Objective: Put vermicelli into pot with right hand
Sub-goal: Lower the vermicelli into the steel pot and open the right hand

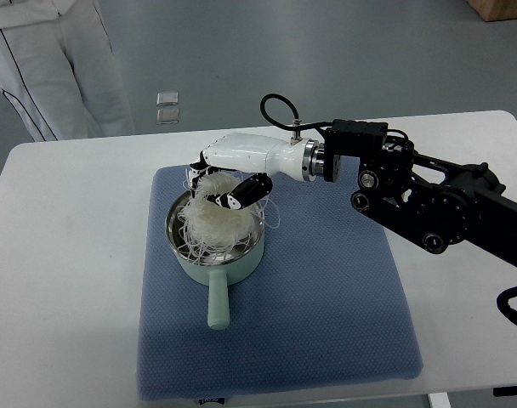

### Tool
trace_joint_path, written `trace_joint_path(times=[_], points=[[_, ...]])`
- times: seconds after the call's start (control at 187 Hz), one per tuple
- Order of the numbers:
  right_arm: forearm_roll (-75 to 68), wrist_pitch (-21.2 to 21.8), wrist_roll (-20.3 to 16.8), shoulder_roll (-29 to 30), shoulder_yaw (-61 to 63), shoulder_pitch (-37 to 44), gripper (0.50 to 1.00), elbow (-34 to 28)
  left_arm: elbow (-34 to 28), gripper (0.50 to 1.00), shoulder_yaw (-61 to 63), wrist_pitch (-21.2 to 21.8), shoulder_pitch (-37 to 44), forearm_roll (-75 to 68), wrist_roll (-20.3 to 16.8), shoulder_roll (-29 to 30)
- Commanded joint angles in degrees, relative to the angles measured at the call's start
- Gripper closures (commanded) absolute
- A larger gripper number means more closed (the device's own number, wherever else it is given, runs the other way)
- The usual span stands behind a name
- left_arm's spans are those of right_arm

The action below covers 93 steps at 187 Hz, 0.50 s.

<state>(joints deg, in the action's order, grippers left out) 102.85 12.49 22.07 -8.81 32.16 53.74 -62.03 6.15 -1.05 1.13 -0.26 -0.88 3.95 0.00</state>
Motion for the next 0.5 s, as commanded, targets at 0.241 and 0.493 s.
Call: trace_joint_path(times=[0.241, 0.493], points=[[-0.10, -2.12, 0.08, -0.16, -0.44, -0.74, 1.000, 0.60, 0.00, 0.500, 0.00, 0.02, 0.00, 0.00, 0.00, 0.00], [-0.63, -3.43, 0.26, -0.16, -0.26, -1.00, 0.679, 0.60, 0.00, 0.500, 0.00, -0.07, 0.00, 0.00, 0.00, 0.00]])
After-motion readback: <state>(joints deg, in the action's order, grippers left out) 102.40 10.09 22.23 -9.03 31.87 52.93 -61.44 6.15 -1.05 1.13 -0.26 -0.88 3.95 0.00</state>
